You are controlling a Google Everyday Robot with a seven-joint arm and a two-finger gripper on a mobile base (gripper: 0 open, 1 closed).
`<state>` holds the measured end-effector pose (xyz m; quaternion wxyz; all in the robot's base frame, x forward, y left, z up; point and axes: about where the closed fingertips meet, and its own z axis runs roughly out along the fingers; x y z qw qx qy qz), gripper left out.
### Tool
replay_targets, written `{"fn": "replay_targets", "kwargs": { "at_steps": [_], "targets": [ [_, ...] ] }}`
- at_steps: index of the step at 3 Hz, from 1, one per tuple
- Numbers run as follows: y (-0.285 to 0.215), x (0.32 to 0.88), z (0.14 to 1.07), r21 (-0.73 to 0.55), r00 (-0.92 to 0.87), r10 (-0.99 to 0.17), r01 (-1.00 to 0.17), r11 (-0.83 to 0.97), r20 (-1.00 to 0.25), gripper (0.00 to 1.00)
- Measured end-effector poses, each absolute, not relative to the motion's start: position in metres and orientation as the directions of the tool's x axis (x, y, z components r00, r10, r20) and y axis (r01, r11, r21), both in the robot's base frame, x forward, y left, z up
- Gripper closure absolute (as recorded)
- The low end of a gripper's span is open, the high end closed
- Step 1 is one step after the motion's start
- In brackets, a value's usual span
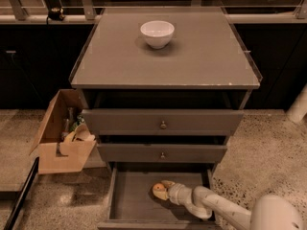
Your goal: Pick orange from bottom drawer and place on counter
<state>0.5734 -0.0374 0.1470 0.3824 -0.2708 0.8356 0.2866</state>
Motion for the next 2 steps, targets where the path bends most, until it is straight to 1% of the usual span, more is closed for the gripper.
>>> {"fn": "replay_targets", "kwargs": {
  "at_steps": [1, 2],
  "targets": [
    [-0.032, 0.564, 0.175, 0.284, -0.522, -0.211, -0.711, 0.644, -0.827, 1.0],
    [-0.031, 0.546, 0.222, 0.312, -0.474, -0.183, -0.777, 0.546, -0.861, 1.0]
  ]
}}
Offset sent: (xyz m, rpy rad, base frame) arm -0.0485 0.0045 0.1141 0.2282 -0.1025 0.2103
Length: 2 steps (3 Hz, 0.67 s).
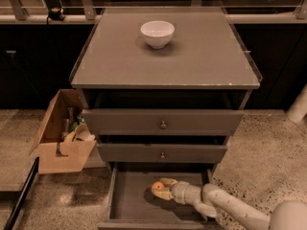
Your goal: Pick orange from bottom drawer and place on counter
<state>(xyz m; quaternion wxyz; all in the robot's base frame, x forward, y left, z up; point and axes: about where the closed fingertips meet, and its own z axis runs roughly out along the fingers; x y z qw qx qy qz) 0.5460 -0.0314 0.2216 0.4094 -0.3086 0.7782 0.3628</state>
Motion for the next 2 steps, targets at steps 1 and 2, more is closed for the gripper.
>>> {"fn": "replay_targets", "kwargs": {
  "at_steps": [1, 2],
  "targets": [
    [-0.024, 0.531, 0.255, 0.344, -0.446, -0.156, -0.832, 0.435, -0.882, 1.0],
    [-0.018, 0.518, 0.297, 0.348, -0.415, -0.166, -0.88, 0.324, -0.895, 1.0]
  ]
}}
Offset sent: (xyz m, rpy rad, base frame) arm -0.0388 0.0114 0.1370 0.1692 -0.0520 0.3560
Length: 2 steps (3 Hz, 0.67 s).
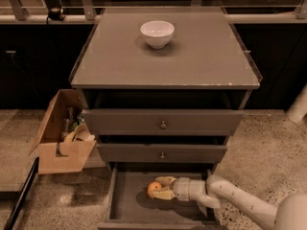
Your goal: Pick orange from bottom drawer and place on counter
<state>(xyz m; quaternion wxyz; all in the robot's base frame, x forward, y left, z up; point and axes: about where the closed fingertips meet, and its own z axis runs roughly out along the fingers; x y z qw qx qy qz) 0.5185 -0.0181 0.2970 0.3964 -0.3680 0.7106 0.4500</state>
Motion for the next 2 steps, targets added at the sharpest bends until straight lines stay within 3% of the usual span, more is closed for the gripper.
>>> {"fn": "replay_targets", "kwargs": {
  "at_steps": [2],
  "targets": [
    [-0.015, 0.503, 0.387, 0.222, -0.289, -0.211, -0.931, 0.29, -0.934, 1.0]
  ]
}}
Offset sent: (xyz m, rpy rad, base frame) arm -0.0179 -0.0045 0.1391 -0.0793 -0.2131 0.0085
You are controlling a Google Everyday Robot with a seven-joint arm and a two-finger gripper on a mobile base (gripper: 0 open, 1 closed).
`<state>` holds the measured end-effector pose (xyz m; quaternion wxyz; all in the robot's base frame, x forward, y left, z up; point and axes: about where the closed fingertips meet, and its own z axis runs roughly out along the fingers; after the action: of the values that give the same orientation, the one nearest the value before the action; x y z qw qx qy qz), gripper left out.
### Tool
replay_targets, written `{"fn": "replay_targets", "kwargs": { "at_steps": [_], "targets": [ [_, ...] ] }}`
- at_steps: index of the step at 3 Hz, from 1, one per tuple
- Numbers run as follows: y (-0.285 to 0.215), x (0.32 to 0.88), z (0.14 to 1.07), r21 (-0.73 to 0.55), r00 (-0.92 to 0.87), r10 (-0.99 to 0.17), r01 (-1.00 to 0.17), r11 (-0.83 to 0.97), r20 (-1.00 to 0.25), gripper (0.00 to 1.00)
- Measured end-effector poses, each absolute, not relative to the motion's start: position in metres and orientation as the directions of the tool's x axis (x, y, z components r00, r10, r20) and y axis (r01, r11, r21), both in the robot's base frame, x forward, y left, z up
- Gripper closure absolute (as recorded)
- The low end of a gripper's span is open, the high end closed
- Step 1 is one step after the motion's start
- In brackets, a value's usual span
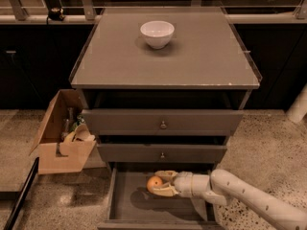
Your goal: Pick orange from bottom drawer and place on counter
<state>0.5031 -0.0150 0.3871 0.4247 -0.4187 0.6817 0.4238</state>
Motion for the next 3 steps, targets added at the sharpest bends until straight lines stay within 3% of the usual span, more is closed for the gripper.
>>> {"fn": "replay_targets", "kwargs": {
  "at_steps": [3],
  "targets": [
    [-0.014, 0.491, 0.447, 0.127, -0.199, -0.216, -0.944, 0.306, -0.956, 1.0]
  ]
}}
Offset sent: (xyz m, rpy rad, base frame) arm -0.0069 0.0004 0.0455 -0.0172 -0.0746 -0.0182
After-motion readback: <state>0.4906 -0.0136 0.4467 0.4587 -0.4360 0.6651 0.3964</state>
